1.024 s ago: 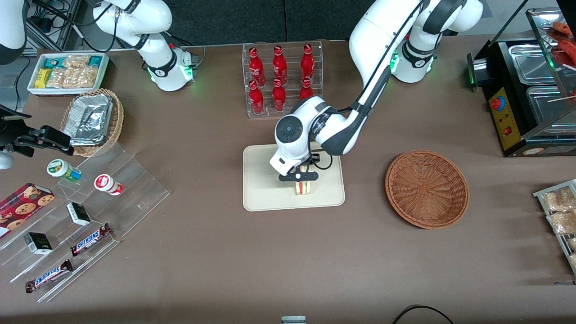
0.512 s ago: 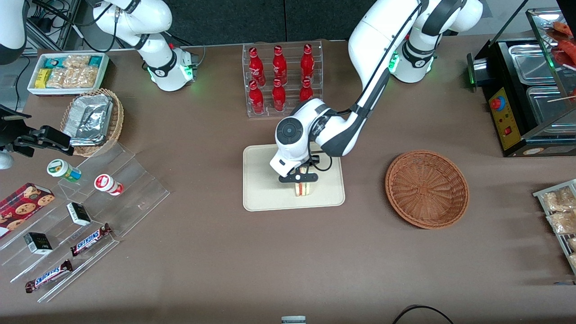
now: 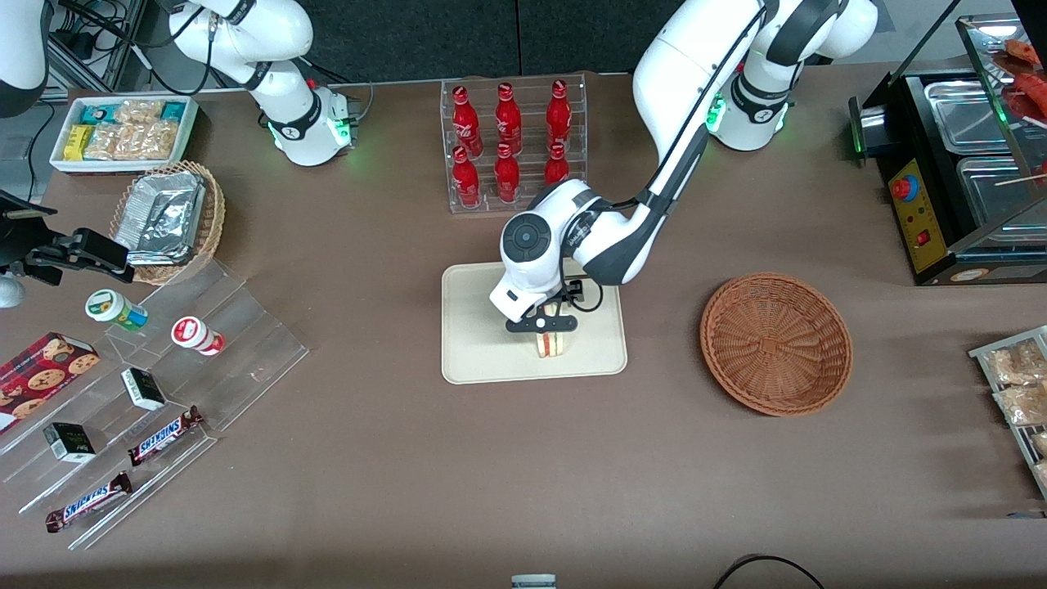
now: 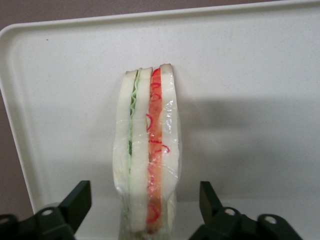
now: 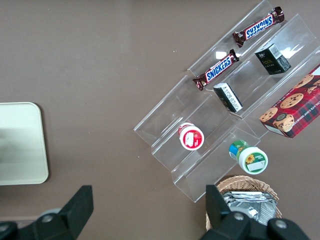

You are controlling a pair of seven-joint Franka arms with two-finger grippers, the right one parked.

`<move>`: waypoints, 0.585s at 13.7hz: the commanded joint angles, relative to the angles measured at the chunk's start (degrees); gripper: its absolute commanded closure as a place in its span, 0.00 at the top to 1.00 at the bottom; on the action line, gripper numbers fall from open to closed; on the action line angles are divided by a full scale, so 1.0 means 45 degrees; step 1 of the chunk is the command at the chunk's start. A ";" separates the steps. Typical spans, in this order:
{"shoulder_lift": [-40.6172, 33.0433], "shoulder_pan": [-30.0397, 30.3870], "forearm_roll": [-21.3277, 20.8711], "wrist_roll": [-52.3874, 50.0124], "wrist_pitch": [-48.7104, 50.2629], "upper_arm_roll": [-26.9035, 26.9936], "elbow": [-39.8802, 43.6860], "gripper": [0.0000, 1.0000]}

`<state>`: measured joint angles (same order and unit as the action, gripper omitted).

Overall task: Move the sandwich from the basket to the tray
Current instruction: 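Lower the sandwich onto the tray and open the left gripper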

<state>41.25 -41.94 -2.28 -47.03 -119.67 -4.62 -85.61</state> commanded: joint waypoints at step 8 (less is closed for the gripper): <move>-0.1000 0.0315 -0.0253 0.1385 0.1806 0.0400 0.0372 1.00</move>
<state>39.49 -41.45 -2.67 -43.01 -114.60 -3.47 -83.29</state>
